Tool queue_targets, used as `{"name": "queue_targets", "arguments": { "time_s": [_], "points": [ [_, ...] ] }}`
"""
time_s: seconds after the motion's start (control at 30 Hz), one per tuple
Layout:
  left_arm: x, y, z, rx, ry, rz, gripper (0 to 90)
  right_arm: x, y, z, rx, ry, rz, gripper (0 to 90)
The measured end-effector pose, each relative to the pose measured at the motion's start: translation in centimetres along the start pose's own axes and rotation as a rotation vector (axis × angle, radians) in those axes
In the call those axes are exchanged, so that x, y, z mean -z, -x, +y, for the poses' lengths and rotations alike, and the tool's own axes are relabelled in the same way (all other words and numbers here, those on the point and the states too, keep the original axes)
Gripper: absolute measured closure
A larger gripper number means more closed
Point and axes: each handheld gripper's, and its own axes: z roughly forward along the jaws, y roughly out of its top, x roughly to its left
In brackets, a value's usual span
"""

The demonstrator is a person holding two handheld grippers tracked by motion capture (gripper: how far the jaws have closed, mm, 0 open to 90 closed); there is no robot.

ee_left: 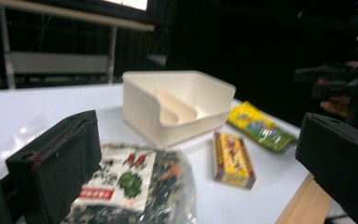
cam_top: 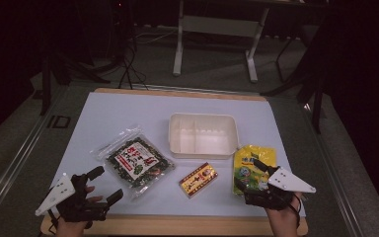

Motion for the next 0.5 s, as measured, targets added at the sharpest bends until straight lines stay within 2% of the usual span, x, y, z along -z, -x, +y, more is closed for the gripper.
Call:
{"name": "queue_targets", "arguments": {
  "time_s": [0.03, 0.07, 0.17, 0.2, 0.23, 0.3, 0.33, 0.43, 0.5],
  "points": [
    [-0.3, 0.0, -0.2, -0.013, -0.012, -0.003, 0.1, -0.3, 0.0, -0.2, 0.021, -0.005, 0.001, 14.1],
    [-0.6, 0.3, -0.5, -0.072, -0.056, 0.018, 0.1, -0.4, 0.0, -0.2, 0.023, -0.007, 0.001, 14.1],
    [-0.8, 0.4, -0.6, -0.079, -0.061, 0.016, 0.1, -0.4, 0.1, -0.3, 0.023, 0.003, 0.001, 14.1],
    [-1.1, 0.8, -0.7, -0.055, -0.086, -0.020, 0.1, -0.4, 0.1, -0.3, 0.022, 0.008, 0.003, 13.9],
    [-1.3, 0.9, -0.6, -0.052, -0.095, -0.032, 0.1, -0.1, 0.2, -0.2, 0.023, 0.044, 0.022, 13.6],
    [-1.6, 1.3, -0.6, -0.051, -0.109, -0.052, 0.1, 0.2, 0.1, 0.0, 0.046, 0.068, 0.025, 13.1],
    [-1.6, 1.3, -0.6, -0.051, -0.109, -0.052, 0.2, 0.2, 0.1, 0.0, 0.046, 0.068, 0.025, 13.1],
    [-1.9, 2.1, -0.3, -0.055, -0.117, -0.100, 0.1, 0.5, -0.3, 0.5, 0.043, 0.067, 0.013, 13.1],
    [-2.1, 2.5, 0.1, -0.052, -0.111, -0.122, 0.1, 0.5, -0.5, 0.7, 0.040, 0.060, 0.021, 13.0]
  ]
}}
